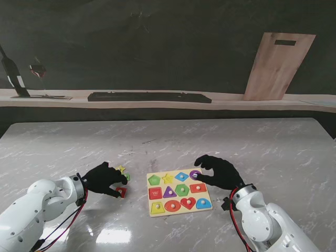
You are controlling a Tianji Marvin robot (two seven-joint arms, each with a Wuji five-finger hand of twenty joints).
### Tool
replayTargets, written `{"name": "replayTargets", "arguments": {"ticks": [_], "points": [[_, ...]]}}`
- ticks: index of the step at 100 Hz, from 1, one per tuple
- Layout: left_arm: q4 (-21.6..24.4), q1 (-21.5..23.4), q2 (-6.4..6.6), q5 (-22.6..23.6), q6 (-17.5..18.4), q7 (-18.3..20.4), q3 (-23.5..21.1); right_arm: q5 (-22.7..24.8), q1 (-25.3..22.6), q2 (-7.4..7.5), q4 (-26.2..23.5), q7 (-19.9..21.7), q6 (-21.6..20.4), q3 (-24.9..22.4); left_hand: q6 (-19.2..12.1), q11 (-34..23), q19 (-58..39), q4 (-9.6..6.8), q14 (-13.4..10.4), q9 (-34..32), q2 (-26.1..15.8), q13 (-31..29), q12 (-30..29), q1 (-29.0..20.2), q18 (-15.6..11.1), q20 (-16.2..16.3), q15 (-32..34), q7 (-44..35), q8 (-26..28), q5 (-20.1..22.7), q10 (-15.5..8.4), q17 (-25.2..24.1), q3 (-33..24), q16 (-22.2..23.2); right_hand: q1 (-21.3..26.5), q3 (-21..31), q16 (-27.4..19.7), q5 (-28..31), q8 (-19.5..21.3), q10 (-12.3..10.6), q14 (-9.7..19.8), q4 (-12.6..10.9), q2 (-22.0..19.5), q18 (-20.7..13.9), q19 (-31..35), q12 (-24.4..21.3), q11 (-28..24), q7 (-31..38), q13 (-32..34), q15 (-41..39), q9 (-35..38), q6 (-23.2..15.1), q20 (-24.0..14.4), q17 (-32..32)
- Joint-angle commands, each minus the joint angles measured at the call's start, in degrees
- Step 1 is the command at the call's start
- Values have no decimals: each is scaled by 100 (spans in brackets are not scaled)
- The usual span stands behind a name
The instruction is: Fit puzzle pieces into a puzzle board
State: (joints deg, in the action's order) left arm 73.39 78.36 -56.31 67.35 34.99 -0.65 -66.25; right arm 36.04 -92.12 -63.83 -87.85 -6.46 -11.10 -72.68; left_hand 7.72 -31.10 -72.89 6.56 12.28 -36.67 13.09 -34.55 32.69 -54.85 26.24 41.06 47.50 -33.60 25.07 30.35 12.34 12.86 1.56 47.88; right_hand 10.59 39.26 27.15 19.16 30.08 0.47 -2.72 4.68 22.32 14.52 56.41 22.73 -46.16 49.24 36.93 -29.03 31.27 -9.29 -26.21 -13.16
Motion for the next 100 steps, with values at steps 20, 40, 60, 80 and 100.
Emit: {"name": "replayTargets", "arguments": {"ticks": [20,40,60,80,100], "points": [[-126,-92,46,38,26,-71,190,22,-26,7,0,11,3,24,-14,-136,-101,-221,-222,-12,943,-65,22,947,-610,-107,-24,-403,14,-130,-175,36,-2782,178,-129,-103,91,13,-32,-167,101,-177,-104,33,86,65,-65,-88,54,-79,89,-140,-104,67],[-274,-183,51,126,-87,-341,348,22,-24,7,2,10,0,24,-103,-250,-216,-80,-235,-379,1191,-365,-20,1314,-638,-78,81,-764,144,98,-256,259,-4064,114,-127,-106,92,14,-31,-160,100,-178,-106,31,87,66,-65,-82,56,-82,89,-141,-103,66],[-252,-161,47,137,-105,-381,322,25,-28,6,-13,7,12,23,-239,-392,-283,300,-272,-561,1550,-518,-40,1017,-634,-59,202,-1303,162,161,-306,365,-4070,60,-130,-113,91,29,-32,-168,103,-177,-109,32,88,66,-66,-77,59,-83,92,-135,-102,67],[-232,-135,45,139,-108,-383,307,18,-28,7,-17,18,17,23,-278,-472,-304,351,-284,-625,1664,-567,-5,996,-641,-55,258,-1512,194,166,-311,402,-4118,60,-121,-111,92,22,-35,-161,98,-179,-110,29,90,66,-67,-83,59,-85,93,-132,-102,65],[-247,-161,37,97,-126,-366,354,14,-29,7,-20,22,22,24,-346,-536,-336,509,-294,-699,1701,-622,20,740,-648,-48,314,-1765,98,171,-322,444,-3933,45,-118,-111,92,10,-36,-161,100,-179,-108,29,88,66,-66,-83,60,-85,91,-139,-101,66]]}}
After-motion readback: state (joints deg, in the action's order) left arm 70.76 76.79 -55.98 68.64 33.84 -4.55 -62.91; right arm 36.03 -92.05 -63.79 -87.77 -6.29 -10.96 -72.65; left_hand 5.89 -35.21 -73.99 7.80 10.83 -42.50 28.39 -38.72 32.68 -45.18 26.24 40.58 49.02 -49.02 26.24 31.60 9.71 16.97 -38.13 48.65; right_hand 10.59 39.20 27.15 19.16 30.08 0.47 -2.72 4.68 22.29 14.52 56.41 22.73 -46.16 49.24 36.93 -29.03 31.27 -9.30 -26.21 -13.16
